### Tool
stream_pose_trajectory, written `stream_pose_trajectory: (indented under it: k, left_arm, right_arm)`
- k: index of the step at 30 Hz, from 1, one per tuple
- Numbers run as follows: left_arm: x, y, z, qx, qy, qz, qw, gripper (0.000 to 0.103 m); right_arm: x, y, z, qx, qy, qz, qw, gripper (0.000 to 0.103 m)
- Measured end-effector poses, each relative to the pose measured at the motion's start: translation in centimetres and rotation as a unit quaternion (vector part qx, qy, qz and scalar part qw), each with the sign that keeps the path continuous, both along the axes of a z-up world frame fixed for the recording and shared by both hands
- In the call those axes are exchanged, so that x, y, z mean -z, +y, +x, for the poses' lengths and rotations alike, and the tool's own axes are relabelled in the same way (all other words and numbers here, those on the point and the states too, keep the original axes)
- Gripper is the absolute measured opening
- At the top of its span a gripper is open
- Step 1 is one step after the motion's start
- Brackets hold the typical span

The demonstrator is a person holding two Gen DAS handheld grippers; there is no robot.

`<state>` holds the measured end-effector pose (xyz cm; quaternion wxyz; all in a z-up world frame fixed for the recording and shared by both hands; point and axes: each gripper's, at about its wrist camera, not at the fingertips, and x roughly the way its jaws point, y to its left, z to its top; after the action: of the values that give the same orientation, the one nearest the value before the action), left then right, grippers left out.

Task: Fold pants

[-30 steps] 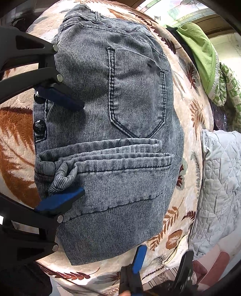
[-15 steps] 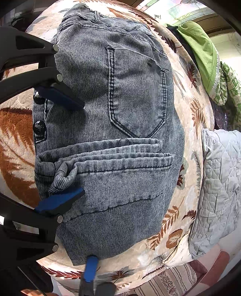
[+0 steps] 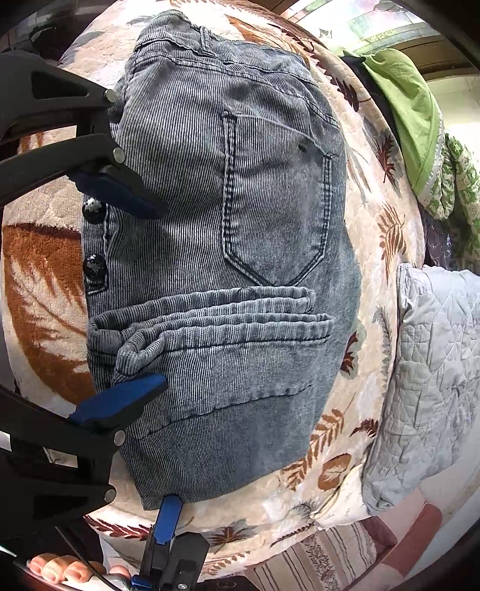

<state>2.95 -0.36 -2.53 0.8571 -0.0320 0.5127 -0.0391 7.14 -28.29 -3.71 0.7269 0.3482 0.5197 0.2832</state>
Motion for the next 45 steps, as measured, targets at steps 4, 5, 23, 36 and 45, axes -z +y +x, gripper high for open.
stream_pose_trajectory:
  k: [4,5,23,36,45]
  left_arm:
    - [-2.4,4.7,-2.3,-0.057,-0.054,-0.066,0.9948,0.085]
    - [-2.7,6.4,-2.9,-0.077,-0.063,-0.083,0.9916,0.085]
    - [1.2,22.2,-6.9,-0.326,-0.054,-0.261,0.9072,0.085]
    - [-4.1,19.7,-5.8,-0.284,-0.147,-0.150,0.9355,0.085]
    - [0.4,15.2,1.1,-0.201,-0.057,-0.019,0.9777,0.085]
  right_arm:
    - [-1.9,1.4,-0.1,-0.018,-0.030,-0.035,0.999,0.093]
    - [-2.0,1.7,-0.1,-0.020,-0.032,-0.043,0.998,0.093]
    - [-0.6,7.9,1.6,-0.083,-0.004,-0.052,0.995,0.093]
    - [-9.2,13.1,13.1,-0.105,-0.118,-0.144,0.977,0.093]
    - [-1.8,20.2,21.2,-0.161,-0.052,-0.248,0.954,0.070]
